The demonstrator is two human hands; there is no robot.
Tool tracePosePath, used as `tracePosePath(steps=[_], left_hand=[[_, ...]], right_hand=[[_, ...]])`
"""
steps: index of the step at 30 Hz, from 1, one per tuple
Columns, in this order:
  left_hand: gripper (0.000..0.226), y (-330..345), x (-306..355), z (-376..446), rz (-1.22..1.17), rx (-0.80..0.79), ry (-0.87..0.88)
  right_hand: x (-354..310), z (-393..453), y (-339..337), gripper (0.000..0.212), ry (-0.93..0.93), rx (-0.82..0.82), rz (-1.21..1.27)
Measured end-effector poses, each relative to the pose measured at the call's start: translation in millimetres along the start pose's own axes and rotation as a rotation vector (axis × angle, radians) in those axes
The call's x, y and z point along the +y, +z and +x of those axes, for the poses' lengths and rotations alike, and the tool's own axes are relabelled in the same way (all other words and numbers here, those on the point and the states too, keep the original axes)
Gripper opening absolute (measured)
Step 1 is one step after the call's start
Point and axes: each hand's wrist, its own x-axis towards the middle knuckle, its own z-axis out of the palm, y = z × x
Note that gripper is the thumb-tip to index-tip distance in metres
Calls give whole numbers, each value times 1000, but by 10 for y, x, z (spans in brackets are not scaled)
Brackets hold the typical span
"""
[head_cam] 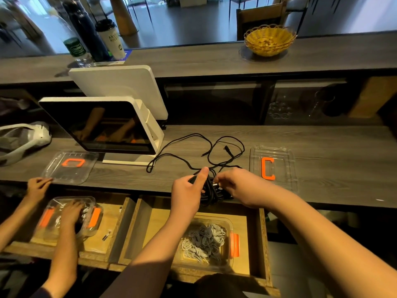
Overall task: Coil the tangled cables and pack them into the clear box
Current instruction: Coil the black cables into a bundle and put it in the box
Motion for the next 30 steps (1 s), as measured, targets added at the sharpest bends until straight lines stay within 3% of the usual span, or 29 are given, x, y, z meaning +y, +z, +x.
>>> tracePosePath(steps=[4, 7, 12, 16, 22, 27, 30], left_hand=[[69, 4, 2, -4, 81, 60, 128], [78, -14, 22, 12, 44, 33, 92], [59, -36, 23, 75, 33, 36, -57], [59, -9, 21, 102, 95, 20, -15], [54, 8, 17, 62, 99, 34, 64], [46, -66, 17, 156, 68, -167, 14], [24, -131, -26, 171, -18, -332, -25]], right_hand=[[-17, -9, -24, 39, -20, -21, -17], [-41, -26, -45, 42, -14, 0, -5], [-42, 3, 39, 37, -13, 110, 43], [66, 32, 166, 29, 20, 158, 186], [233, 58, 198, 22, -30, 95, 376], [236, 94, 206, 21, 24, 142, 390], [278, 115, 147, 20, 41, 147, 401]])
